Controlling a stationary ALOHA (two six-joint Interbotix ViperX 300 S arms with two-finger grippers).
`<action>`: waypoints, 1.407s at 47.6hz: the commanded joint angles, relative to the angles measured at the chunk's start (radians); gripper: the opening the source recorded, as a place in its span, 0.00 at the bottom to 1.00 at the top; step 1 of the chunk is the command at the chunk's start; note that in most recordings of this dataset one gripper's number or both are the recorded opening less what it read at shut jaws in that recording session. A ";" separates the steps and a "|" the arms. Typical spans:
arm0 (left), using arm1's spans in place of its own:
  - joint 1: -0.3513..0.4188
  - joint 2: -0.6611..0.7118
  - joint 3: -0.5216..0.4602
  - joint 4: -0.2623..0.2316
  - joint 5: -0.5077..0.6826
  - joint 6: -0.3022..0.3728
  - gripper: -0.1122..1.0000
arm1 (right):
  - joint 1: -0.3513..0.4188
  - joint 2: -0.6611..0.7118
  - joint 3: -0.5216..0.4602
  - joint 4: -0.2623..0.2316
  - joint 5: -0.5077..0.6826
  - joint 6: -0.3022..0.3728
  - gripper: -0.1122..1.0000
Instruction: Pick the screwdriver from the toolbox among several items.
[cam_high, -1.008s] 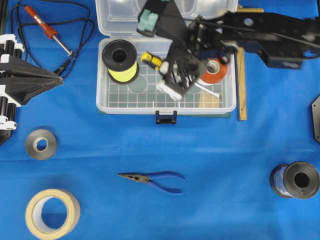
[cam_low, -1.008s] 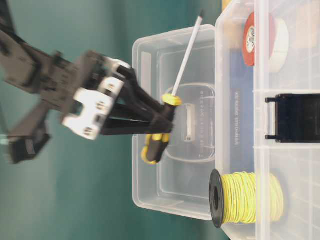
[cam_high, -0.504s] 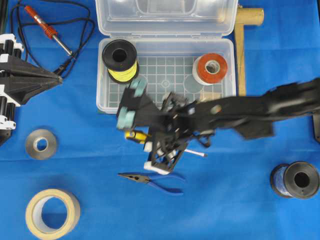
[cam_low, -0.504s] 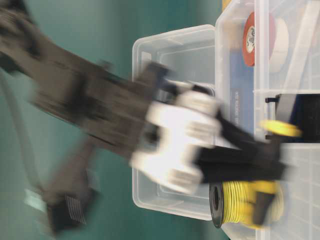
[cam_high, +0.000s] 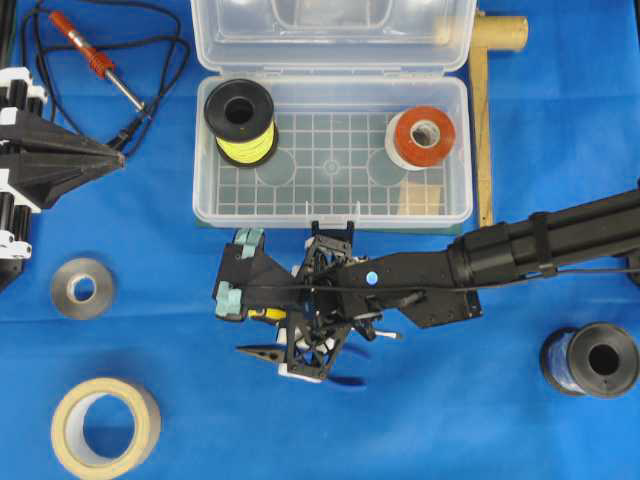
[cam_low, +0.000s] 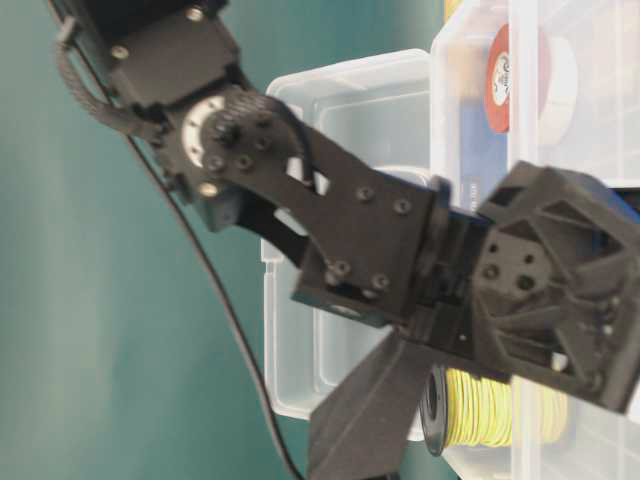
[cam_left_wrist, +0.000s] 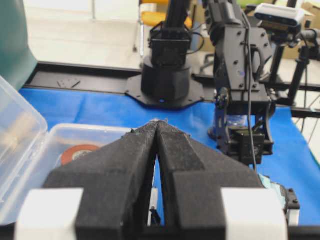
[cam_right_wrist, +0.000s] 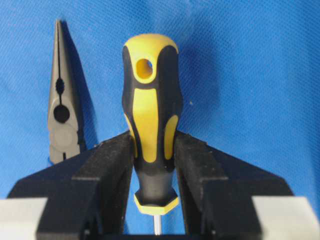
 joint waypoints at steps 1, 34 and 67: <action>0.002 0.005 -0.011 0.000 -0.005 0.000 0.10 | 0.002 -0.012 -0.021 -0.003 -0.018 0.002 0.34; 0.002 0.005 -0.011 0.000 -0.003 0.000 0.10 | 0.005 -0.382 0.064 -0.209 0.224 0.002 0.80; 0.000 0.015 0.008 0.000 0.000 0.000 0.10 | -0.043 -1.397 0.962 -0.511 -0.196 0.144 0.79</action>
